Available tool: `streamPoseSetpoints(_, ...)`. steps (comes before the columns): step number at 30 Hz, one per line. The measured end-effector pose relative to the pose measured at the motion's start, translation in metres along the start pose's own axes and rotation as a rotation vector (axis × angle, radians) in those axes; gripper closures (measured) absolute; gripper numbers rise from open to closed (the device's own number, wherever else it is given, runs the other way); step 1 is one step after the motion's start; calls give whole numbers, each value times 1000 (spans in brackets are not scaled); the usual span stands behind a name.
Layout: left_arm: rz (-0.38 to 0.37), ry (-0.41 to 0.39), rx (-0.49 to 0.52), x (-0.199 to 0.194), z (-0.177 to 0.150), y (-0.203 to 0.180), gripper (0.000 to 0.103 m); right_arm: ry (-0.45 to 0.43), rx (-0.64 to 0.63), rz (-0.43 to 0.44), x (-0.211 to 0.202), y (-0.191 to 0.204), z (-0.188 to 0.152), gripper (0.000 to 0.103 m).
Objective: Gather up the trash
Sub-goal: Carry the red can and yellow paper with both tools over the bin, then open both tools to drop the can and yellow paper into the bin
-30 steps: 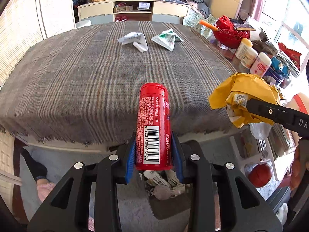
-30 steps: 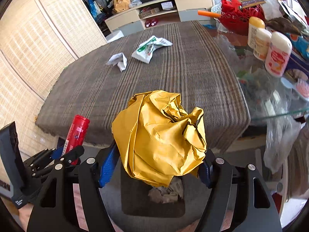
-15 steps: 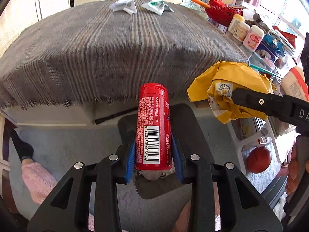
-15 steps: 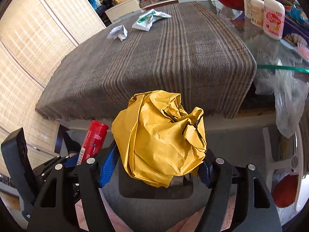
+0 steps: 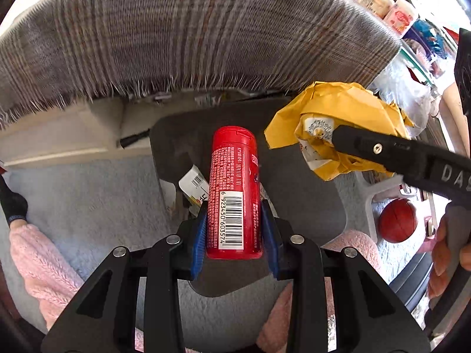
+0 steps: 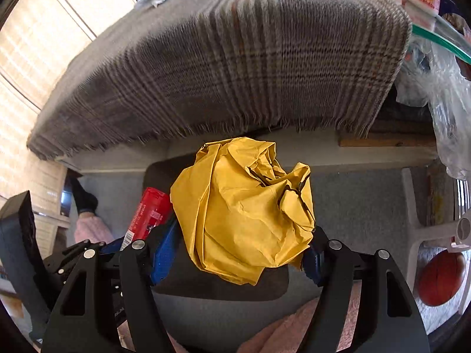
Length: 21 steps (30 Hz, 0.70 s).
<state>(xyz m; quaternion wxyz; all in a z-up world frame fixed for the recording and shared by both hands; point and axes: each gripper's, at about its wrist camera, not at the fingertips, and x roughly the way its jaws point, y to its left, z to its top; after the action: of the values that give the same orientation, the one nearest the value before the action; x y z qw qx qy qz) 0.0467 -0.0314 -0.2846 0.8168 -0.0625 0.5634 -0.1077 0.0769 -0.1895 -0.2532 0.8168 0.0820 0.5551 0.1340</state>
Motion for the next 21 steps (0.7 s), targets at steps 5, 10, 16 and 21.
streamPoseSetpoints(5,-14,31,-21,14,5,6,71,45,5,8,20,2,1,31)
streamPoseSetpoints(10,-24,35,-44,20,11,11,71,57,10,9,28,-2,6,26)
streamPoseSetpoints(16,-14,21,-52,10,14,16,49,54,-8,-6,24,1,10,18)
streamPoseSetpoints(21,5,-4,-42,-5,14,15,36,20,-23,-21,7,2,9,10)
